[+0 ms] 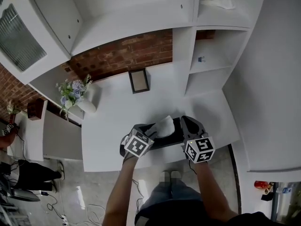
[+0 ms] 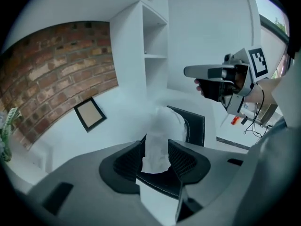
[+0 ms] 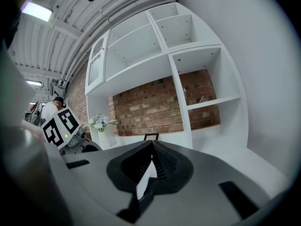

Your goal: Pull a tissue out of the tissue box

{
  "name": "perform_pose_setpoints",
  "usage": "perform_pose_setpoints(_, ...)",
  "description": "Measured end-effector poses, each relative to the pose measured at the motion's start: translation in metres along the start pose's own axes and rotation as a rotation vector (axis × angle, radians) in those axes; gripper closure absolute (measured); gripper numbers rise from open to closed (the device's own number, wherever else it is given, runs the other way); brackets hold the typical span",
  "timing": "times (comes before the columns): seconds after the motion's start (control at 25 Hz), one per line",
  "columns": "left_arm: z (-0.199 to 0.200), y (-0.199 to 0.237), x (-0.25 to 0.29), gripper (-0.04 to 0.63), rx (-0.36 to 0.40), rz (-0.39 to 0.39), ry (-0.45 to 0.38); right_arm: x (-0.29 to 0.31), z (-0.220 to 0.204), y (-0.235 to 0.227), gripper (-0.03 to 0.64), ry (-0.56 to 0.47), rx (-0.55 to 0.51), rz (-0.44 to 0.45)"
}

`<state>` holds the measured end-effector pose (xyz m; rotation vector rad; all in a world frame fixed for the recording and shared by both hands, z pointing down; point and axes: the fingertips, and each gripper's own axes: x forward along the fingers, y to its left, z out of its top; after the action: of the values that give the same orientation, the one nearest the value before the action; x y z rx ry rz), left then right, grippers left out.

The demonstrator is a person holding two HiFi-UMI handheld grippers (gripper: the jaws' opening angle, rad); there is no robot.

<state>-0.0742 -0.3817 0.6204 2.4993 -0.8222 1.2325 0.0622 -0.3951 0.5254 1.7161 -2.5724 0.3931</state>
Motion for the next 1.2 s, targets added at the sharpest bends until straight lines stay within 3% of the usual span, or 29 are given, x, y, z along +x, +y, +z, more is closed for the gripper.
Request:
perform_pose_setpoints(0.2,-0.009,-0.002,0.015,0.433,-0.008,0.004,0.069,0.004,-0.002,-0.007,0.618,0.008,0.001,0.000)
perform_pose_setpoints(0.6,-0.011,0.000,0.018,0.489,0.033,0.035,0.095,0.007,-0.004,-0.012,0.618,0.016,0.001,0.001)
perform_pose_setpoints(0.84,-0.004,-0.006,0.016,0.572,0.055,0.048,0.068,0.008,-0.002,-0.011,0.618,0.015,-0.001,0.005)
perform_pose_setpoints(1.2,-0.002,-0.007,0.013,0.581,0.045,0.049,0.039,0.007,0.000,-0.010,0.618,0.010,-0.002,0.007)
